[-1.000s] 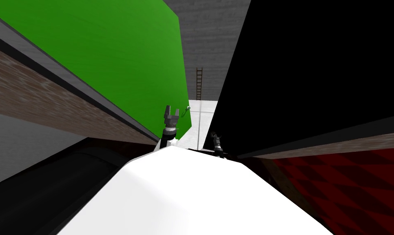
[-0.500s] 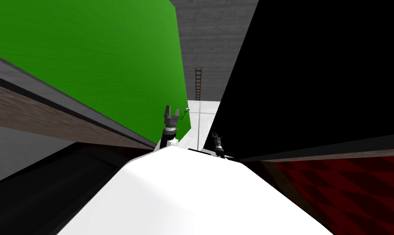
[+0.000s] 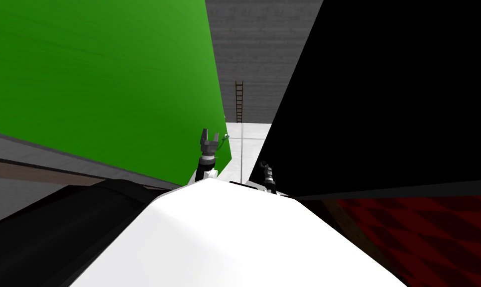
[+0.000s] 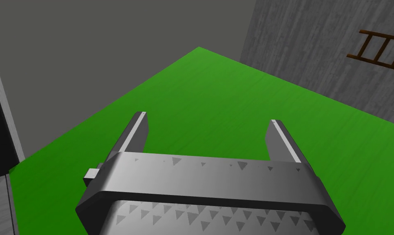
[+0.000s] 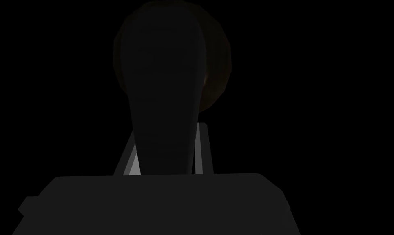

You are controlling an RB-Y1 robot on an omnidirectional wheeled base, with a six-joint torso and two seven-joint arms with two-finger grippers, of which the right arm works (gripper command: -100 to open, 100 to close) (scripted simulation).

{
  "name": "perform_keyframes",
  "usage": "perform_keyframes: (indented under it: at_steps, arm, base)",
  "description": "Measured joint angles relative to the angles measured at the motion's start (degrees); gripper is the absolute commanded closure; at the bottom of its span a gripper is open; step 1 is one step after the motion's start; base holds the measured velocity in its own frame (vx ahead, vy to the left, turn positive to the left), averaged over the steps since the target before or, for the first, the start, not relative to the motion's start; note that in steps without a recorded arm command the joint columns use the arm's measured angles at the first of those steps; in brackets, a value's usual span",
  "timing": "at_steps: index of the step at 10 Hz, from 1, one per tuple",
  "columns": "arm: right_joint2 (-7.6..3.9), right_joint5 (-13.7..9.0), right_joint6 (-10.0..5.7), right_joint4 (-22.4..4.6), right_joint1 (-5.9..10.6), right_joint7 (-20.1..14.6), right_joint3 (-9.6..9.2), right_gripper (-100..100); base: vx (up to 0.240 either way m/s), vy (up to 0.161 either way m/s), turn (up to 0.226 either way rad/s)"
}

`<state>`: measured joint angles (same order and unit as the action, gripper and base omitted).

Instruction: Push the door open

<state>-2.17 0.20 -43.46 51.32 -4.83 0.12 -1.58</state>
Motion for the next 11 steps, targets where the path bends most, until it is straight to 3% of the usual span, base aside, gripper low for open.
perform_keyframes:
  at_steps: [1,3,5,7,9,11]
  arm:
    - [0.15,-0.3,-0.37,-0.6,0.26,0.4,0.74,100]
    - [-0.15,-0.7,1.00,1.1,-0.35,0.6,1.54,100]
    - [0.20,-1.3,0.37,-0.3,0.28,1.4,3.00,100]
    - [0.56,-1.9,1.78,1.7,-0.46,2.0,4.20,100]
    - [0.89,-2.6,0.77,-0.9,1.40,2.8,5.89,100]
    - [1.81,-3.3,1.01,-0.5,1.19,3.6,7.54,100]
  base:
    - [0.097,0.059,-0.016]
    - [0.134,0.056,-0.099]
    - [0.155,0.077,-0.098]
    - [0.138,0.074,-0.078]
    - [0.171,0.065,-0.117]
    - [0.196,0.107,-0.135]
